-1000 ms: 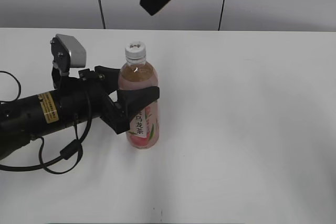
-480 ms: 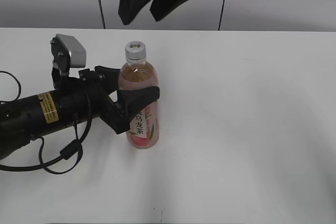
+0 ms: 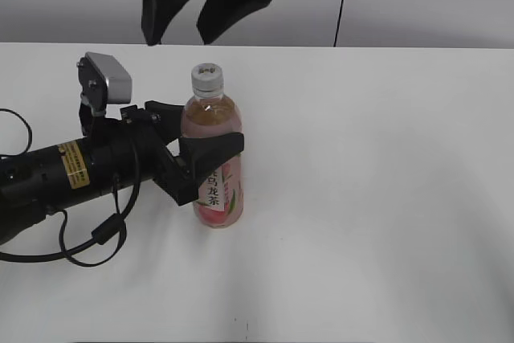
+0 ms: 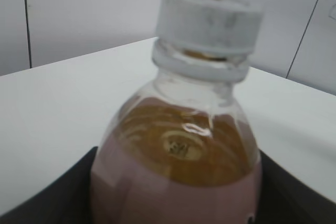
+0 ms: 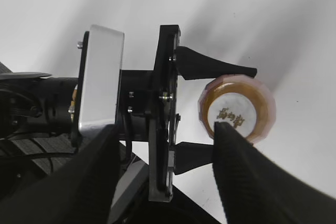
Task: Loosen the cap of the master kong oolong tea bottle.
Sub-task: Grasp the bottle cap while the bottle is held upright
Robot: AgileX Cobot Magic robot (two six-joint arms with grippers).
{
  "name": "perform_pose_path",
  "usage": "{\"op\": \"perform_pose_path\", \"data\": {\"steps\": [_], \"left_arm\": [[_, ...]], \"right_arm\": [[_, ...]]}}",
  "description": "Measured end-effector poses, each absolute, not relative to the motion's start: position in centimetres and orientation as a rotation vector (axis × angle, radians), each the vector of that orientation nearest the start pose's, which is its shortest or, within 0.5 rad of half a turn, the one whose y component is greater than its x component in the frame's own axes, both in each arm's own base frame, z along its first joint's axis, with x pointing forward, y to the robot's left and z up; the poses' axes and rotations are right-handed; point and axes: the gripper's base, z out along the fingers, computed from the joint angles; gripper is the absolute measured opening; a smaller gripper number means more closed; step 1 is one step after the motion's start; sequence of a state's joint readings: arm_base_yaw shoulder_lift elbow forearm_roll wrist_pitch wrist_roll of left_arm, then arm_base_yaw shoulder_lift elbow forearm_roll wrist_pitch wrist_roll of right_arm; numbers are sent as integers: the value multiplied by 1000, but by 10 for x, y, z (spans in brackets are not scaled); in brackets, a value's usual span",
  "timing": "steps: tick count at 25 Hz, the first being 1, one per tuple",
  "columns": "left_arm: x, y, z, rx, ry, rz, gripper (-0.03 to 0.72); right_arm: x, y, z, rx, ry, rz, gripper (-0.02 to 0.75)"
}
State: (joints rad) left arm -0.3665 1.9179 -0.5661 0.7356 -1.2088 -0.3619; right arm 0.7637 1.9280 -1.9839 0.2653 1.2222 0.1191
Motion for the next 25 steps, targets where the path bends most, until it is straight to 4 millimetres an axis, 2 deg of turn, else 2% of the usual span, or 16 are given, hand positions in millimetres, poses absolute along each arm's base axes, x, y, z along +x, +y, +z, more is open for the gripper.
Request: {"op": "perform_pose_path", "data": {"steps": [5, 8, 12, 25], "left_arm": [[258, -160, 131, 773, 1607, -890, 468], [258, -160, 131, 773, 1607, -890, 468], [258, -160, 131, 773, 1607, -890, 468], [258, -161, 131, 775, 1607, -891, 468]], "right_arm": [[286, 323, 337, -875, 2632, 516, 425], [289, 323, 332, -876, 2634, 467, 425], [292, 320, 332, -856, 2627, 406, 425], [294, 318, 331, -853, 2619, 367, 425]]}}
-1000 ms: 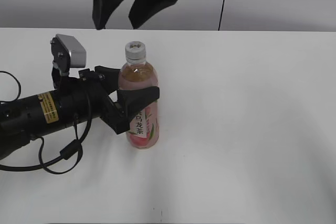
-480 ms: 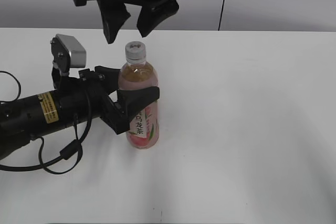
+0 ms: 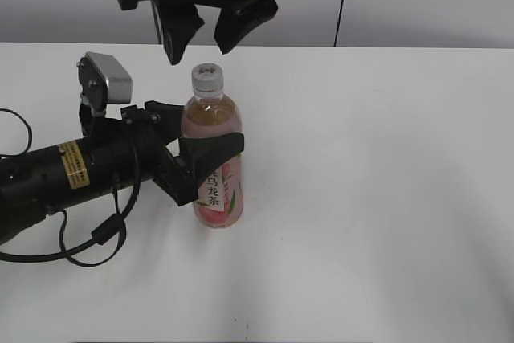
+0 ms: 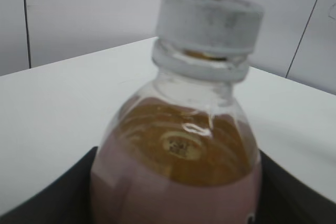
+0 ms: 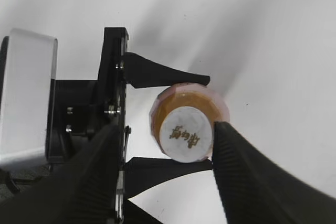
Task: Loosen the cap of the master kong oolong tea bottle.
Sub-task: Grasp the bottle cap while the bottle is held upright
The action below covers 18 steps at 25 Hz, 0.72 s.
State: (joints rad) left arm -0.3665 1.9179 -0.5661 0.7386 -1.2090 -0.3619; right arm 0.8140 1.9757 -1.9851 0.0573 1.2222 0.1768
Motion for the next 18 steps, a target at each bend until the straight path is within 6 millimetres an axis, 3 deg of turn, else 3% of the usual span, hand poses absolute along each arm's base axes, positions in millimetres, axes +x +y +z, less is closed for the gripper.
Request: {"op": "perform_pose_path", "data": {"steps": [10, 18], "left_arm": [[258, -161, 131, 776, 1607, -892, 468], [258, -161, 131, 776, 1607, -892, 468]], "right_arm": [[304, 310, 330, -809, 2637, 371, 426], [309, 318, 310, -823, 2688, 387, 426]]}}
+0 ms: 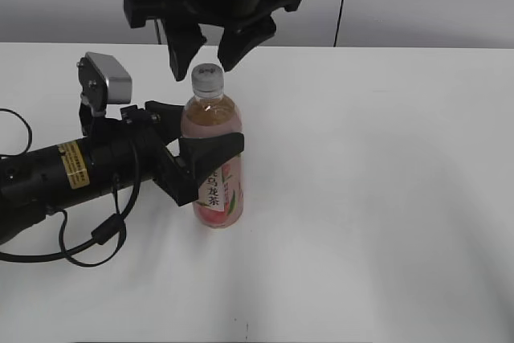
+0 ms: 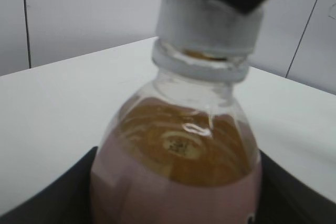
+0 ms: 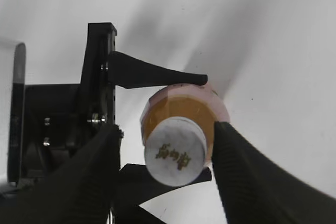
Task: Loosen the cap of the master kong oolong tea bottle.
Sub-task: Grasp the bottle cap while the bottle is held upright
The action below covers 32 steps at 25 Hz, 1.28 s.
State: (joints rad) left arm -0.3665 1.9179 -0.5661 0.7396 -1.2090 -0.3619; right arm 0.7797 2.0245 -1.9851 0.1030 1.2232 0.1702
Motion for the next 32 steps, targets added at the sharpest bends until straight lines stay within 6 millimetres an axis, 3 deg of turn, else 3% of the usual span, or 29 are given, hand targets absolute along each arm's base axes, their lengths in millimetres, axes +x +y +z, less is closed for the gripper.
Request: {"op": "perform_pose_path", "data": {"steps": [9, 21, 27, 32], "left_arm": [[258, -161, 131, 776, 1607, -892, 468], [258, -161, 131, 776, 1607, -892, 468], [258, -161, 131, 776, 1607, -892, 468], [258, -161, 131, 776, 1607, -892, 468]], "right_arm": [[311, 321, 301, -832, 2707, 378, 422], [312, 320, 301, -900, 2680, 357, 283], [312, 320, 301, -958, 2656, 347, 283], [311, 320, 301, -1103, 2589, 325, 281]]}}
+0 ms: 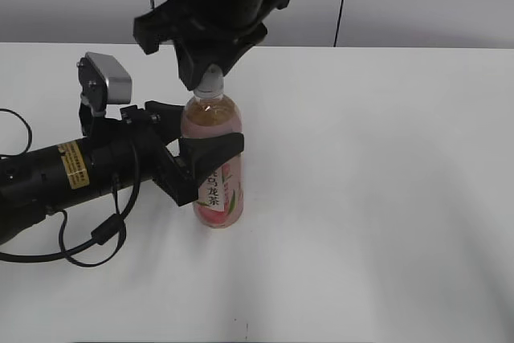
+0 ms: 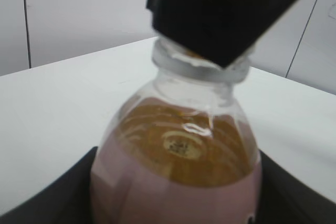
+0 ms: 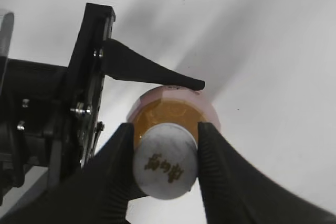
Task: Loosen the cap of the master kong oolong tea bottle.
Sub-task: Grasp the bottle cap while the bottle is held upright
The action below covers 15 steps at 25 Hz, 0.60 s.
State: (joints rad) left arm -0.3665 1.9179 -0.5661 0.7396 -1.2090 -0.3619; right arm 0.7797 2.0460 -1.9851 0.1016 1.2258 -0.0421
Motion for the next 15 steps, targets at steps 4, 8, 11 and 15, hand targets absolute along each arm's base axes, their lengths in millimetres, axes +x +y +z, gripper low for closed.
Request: {"op": "perform_pose_path", "data": {"steps": [4, 8, 11, 15], "left_arm": [[258, -161, 131, 776, 1607, -892, 468], [258, -161, 131, 776, 1607, -892, 468], [258, -161, 131, 777, 1606, -892, 468], [258, -161, 131, 777, 1606, -892, 468]], "right_arm": [[311, 320, 301, -1245, 2512, 302, 281], [311, 320, 301, -1375, 2434, 277, 281], [311, 321, 301, -1485, 2360, 255, 281], [311, 321, 301, -1627, 2254, 225, 281]]}}
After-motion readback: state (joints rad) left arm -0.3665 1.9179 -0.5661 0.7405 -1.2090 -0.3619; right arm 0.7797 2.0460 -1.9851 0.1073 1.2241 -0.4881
